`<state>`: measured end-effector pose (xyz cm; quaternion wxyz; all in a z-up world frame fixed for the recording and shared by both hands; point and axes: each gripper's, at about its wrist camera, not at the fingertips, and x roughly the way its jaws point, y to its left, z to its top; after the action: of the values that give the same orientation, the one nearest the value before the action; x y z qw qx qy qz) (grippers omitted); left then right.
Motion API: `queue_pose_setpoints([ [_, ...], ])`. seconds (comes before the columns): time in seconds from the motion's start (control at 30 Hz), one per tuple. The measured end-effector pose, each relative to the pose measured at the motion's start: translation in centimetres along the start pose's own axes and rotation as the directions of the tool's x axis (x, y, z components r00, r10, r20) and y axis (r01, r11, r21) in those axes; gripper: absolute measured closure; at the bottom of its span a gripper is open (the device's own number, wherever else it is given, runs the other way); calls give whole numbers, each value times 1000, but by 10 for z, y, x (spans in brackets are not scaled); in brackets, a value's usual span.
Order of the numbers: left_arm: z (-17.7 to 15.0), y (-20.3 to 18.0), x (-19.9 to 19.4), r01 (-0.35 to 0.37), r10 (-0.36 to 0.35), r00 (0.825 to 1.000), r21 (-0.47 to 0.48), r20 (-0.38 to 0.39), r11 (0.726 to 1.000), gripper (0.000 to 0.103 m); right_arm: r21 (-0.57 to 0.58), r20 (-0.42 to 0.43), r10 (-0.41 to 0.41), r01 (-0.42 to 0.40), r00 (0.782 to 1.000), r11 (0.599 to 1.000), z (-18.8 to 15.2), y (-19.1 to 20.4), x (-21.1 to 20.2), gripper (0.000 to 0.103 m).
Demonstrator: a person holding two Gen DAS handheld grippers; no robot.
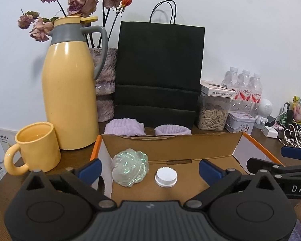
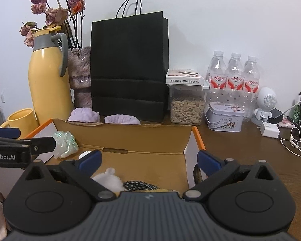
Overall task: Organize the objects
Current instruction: 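Carry the plastic bag and yellow block into the box and open both grippers, then withdraw both grippers from the box toward the remaining items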
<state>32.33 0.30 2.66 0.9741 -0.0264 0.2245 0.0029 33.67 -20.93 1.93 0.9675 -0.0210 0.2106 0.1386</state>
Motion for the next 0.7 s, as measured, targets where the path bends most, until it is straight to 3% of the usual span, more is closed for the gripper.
queue_pose_setpoints([
  [0.7,-11,-2,-38,20,-22,998,27,66,999,0,-41,36,-16,18,999,999,-14,6,-35,0],
])
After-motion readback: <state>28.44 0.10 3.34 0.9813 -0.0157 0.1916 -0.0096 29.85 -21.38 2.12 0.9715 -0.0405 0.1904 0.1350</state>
